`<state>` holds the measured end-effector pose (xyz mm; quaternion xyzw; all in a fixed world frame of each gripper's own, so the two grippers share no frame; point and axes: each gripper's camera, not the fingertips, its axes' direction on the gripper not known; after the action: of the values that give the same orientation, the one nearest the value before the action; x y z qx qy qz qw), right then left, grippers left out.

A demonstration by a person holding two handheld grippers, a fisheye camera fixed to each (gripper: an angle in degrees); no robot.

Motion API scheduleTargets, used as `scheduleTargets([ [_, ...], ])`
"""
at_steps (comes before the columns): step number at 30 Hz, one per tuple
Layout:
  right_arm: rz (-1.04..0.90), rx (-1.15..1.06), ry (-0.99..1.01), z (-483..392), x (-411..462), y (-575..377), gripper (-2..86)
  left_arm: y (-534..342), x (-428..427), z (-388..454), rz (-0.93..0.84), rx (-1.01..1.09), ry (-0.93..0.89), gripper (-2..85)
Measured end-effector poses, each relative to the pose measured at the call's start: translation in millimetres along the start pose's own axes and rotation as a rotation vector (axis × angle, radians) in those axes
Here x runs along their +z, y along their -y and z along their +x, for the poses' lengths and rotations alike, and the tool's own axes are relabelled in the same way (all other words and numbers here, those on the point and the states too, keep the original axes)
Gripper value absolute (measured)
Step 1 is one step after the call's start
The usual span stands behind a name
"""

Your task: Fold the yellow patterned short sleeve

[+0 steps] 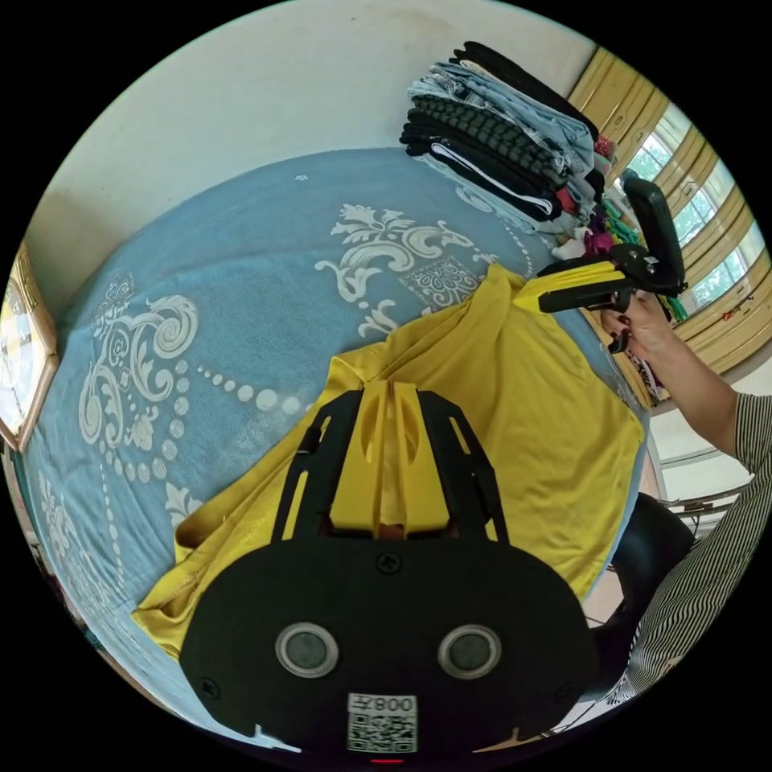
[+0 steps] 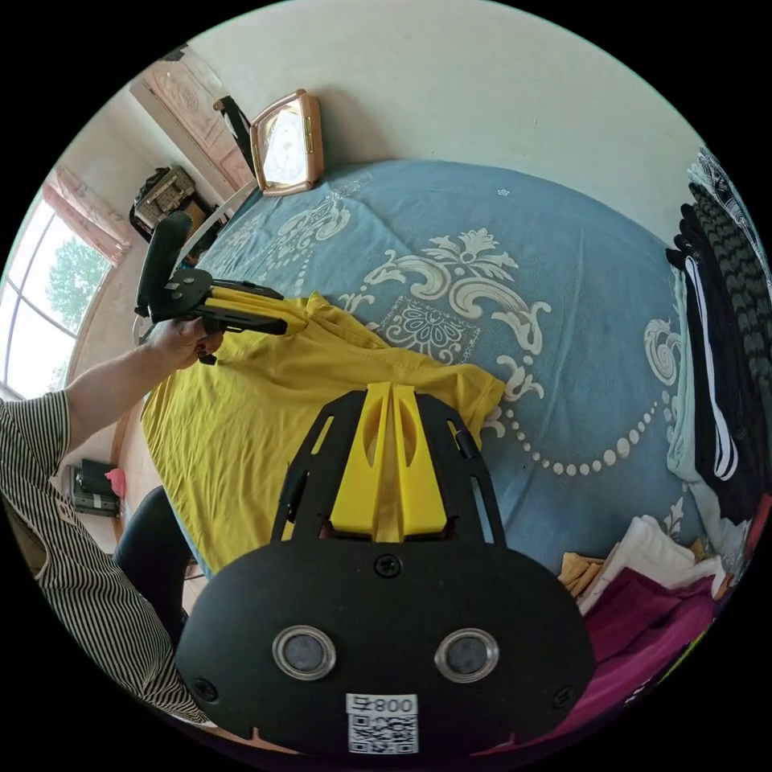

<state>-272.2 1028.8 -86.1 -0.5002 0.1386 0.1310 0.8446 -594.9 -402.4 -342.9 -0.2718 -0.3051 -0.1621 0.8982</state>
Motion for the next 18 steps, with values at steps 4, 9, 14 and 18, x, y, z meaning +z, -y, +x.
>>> scheduleTargets([
  [4, 0.042, 0.017, 0.008, 6, -10, -9, 0.1, -8, -19, -5, 0.074, -0.033, 0.006, 0.9],
  [9, 0.038, 0.069, -0.011, 25, -9, -13, 0.1, -17, -27, -17, 0.099, -0.087, -0.008, 0.6],
  [14, -0.006, 0.14, 0.024, 46, 2, -13, 0.1, -36, -36, -25, 0.129, -0.168, -0.009, 0.5],
  [18, 0.034, 0.159, -0.002, 43, -18, -22, 0.2, -93, -93, -50, 0.281, -0.304, 0.012, 0.5],
])
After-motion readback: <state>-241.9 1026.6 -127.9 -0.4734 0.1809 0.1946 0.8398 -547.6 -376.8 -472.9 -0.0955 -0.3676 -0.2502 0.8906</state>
